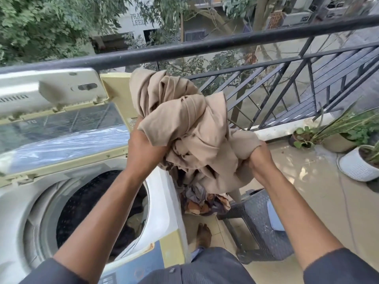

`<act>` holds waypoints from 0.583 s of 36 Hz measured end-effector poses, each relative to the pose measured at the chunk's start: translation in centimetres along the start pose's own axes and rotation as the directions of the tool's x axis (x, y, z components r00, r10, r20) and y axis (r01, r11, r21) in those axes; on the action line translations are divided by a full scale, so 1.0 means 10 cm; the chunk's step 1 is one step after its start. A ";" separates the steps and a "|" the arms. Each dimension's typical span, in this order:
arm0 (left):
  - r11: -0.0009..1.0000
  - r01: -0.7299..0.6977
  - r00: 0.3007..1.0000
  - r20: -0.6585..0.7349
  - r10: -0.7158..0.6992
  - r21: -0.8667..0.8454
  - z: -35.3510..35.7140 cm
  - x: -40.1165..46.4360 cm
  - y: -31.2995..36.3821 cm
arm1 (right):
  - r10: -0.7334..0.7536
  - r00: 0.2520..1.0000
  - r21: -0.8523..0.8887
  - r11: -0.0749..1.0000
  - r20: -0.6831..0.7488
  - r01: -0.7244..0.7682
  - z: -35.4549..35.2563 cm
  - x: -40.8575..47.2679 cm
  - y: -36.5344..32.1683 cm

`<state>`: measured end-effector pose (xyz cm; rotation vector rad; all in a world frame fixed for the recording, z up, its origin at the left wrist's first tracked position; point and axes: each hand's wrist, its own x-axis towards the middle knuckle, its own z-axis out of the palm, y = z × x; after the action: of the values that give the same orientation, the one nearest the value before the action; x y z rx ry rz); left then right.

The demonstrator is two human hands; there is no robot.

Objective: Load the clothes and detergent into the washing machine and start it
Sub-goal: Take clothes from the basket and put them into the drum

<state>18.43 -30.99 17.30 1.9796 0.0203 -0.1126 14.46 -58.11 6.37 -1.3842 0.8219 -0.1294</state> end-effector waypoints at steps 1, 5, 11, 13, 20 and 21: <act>1.000 0.013 1.000 0.011 -0.013 0.003 0.02 0.01 -0.04 | -0.049 0.998 0.008 0.999 0.039 0.049 0.00 -0.07 -0.11; 1.000 0.013 1.000 0.015 -0.013 -0.003 0.06 -0.03 -0.06 | -0.237 0.939 0.004 0.970 0.250 0.243 0.08 -0.47 -0.44; 0.995 0.096 0.995 -0.027 -0.096 -0.011 -0.04 0.09 -0.12 | -0.410 0.853 0.111 0.912 0.324 0.396 0.15 -0.79 -0.79; 0.996 0.091 0.995 -0.044 -0.091 -0.008 -0.08 0.09 -0.07 | -0.477 0.819 0.181 0.879 0.320 0.441 0.15 -0.88 -0.94; 0.999 0.046 0.999 0.019 -0.045 -0.013 -0.07 0.11 0.01 | -0.631 0.704 0.271 0.776 0.326 0.570 0.14 -1.13 -1.35; 0.999 0.034 0.999 0.028 -0.033 -0.018 -0.07 0.11 0.01 | -0.643 0.696 0.261 0.765 0.318 0.588 0.14 -1.13 -1.38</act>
<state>19.59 -30.44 17.54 1.9599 0.0366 -0.1611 12.22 -54.03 23.65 -1.4420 -0.0245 -0.4131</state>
